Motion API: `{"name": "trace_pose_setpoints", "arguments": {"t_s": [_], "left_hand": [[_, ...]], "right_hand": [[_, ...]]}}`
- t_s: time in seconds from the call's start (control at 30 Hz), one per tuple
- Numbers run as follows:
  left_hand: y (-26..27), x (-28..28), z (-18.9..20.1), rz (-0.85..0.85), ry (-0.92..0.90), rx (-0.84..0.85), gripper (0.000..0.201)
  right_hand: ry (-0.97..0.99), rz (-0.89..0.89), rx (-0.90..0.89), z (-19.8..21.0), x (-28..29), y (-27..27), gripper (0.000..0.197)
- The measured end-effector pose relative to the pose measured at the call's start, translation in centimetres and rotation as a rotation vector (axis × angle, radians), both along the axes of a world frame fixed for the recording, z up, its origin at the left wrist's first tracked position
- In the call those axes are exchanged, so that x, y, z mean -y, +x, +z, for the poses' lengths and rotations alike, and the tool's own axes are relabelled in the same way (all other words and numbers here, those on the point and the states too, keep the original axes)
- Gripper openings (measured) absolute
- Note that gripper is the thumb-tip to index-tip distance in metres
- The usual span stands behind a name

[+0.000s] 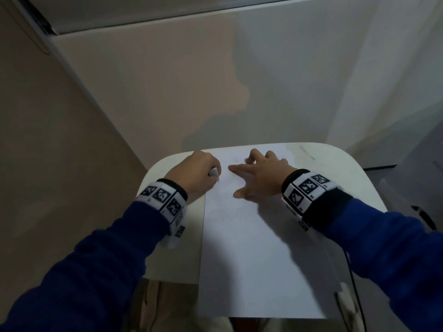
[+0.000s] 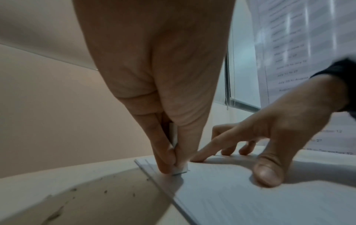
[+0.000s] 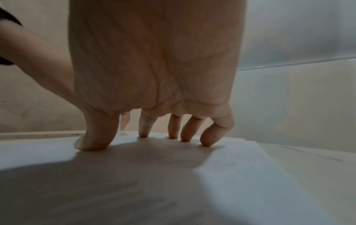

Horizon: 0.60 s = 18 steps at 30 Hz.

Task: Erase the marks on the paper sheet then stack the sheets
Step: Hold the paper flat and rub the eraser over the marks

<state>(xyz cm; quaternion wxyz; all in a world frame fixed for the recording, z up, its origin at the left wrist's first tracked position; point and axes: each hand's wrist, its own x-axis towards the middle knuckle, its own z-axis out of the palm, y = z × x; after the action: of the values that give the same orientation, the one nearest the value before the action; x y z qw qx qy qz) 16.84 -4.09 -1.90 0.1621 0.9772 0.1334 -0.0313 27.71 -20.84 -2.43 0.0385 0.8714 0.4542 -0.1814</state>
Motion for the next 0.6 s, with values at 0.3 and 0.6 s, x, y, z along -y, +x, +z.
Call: {"name": "trace_pose_setpoints", "arguments": {"t_s": [0.3, 0.6], "left_hand": [[-0.3, -0.6, -0.6, -0.064, 0.005, 0.031, 0.018], [0.1, -0.6, -0.3, -0.058, 0.0, 0.024, 0.019]], "right_hand": [[0.038, -0.075, -0.024, -0.4, 0.0, -0.3, 0.077], [0.02, -0.048, -0.015, -0.3, 0.1, -0.1, 0.079]]}}
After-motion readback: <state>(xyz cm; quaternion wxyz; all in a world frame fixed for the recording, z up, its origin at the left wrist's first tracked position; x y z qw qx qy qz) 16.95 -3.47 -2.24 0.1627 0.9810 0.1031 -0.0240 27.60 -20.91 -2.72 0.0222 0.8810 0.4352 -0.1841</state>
